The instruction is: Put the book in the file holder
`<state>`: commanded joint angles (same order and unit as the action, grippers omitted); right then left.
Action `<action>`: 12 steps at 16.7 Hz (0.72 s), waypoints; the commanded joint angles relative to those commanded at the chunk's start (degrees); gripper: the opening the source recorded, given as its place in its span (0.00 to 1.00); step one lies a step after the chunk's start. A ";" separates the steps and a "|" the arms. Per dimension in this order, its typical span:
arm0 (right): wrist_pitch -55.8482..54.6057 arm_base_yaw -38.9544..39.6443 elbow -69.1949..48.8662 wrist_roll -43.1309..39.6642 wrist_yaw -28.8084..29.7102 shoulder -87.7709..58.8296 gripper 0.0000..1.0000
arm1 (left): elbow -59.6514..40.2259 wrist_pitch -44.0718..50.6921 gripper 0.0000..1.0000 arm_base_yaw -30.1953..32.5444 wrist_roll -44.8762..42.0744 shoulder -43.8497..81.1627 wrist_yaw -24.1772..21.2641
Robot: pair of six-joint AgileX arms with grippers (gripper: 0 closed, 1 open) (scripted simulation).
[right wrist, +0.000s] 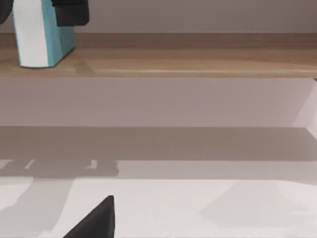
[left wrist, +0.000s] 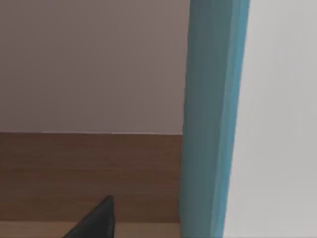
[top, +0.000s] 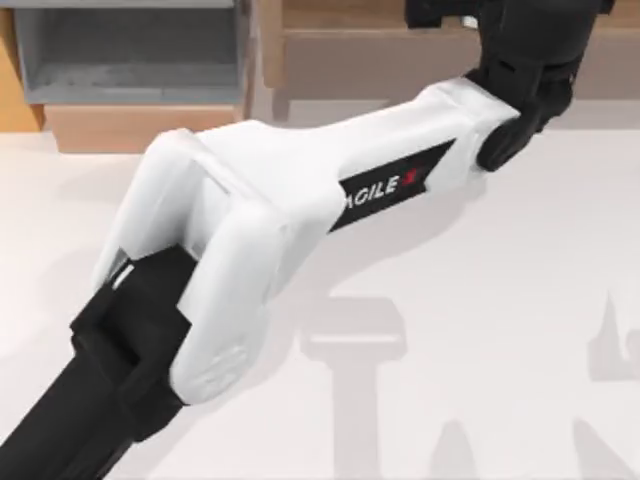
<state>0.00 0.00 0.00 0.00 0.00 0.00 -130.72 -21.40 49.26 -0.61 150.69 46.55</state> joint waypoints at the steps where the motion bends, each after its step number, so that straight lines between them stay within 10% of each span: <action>1: 0.00 0.00 0.00 0.00 0.00 0.00 1.00 | -1.50 0.72 1.00 -0.16 0.02 0.79 -0.18; 9: 0.00 0.00 0.00 0.00 0.00 0.00 1.00 | -7.22 3.63 1.00 -0.91 0.11 3.68 -0.93; 12: 0.00 0.00 0.00 0.00 0.00 0.00 1.00 | -7.22 3.63 0.77 -0.91 0.11 3.68 -0.93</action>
<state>0.00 0.00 0.00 0.00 0.00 0.00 -137.94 -17.77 48.35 -0.50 154.37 45.61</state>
